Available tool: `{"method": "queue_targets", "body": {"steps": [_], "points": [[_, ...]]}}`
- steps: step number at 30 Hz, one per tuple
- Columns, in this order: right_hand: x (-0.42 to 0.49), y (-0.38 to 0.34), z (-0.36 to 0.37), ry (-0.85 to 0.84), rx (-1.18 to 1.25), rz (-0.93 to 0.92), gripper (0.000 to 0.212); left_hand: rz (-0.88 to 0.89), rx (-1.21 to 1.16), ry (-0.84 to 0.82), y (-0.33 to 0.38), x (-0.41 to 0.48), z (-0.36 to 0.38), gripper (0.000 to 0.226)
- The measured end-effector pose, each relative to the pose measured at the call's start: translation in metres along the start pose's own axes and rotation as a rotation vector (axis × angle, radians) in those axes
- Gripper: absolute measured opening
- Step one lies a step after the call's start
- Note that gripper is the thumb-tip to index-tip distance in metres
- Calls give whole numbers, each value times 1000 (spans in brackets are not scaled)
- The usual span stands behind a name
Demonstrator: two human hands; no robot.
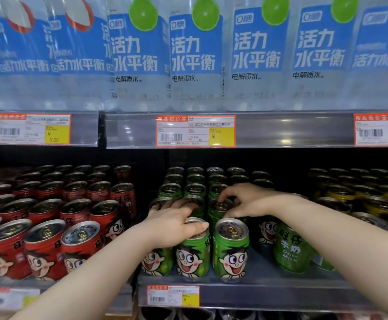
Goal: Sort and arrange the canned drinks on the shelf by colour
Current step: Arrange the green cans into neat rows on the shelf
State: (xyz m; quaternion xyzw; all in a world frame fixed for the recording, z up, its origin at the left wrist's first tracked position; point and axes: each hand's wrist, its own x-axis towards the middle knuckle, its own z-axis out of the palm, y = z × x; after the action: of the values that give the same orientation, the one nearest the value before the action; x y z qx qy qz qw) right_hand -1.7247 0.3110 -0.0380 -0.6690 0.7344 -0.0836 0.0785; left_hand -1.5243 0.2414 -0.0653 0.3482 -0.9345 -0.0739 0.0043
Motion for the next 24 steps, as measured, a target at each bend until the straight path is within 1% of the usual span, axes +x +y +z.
{"method": "queue_targets", "body": {"steps": [3, 5, 7, 9, 11, 13, 17, 21, 24], "points": [[-24, 8, -16, 42, 21, 39, 49, -22, -64, 0, 1, -1, -2, 68], [-46, 16, -31, 38, -46, 106, 50, -52, -96, 8, 3, 2, -2, 73], [-67, 25, -40, -73, -166, 210, 57, -48, -64, 28, 11, 6, -1, 75], [-83, 30, -42, -213, -218, 313, 70, 4, -37, 35, 24, 10, 0, 73], [-93, 34, -39, -252, -214, 336, 79, 62, 6, 43, 36, 14, 1, 72], [-97, 36, -35, -214, -208, 313, 82, 93, 26, 30, 45, 18, 1, 73], [-100, 39, -25, -96, -184, 296, 87, 114, 52, -73, 49, 21, 7, 73], [-98, 29, -21, -57, -170, 276, 70, 113, 56, -70, 49, 21, 7, 72], [-88, 15, -10, 37, -188, 205, 61, 119, 72, -59, 49, 20, 7, 72]]}}
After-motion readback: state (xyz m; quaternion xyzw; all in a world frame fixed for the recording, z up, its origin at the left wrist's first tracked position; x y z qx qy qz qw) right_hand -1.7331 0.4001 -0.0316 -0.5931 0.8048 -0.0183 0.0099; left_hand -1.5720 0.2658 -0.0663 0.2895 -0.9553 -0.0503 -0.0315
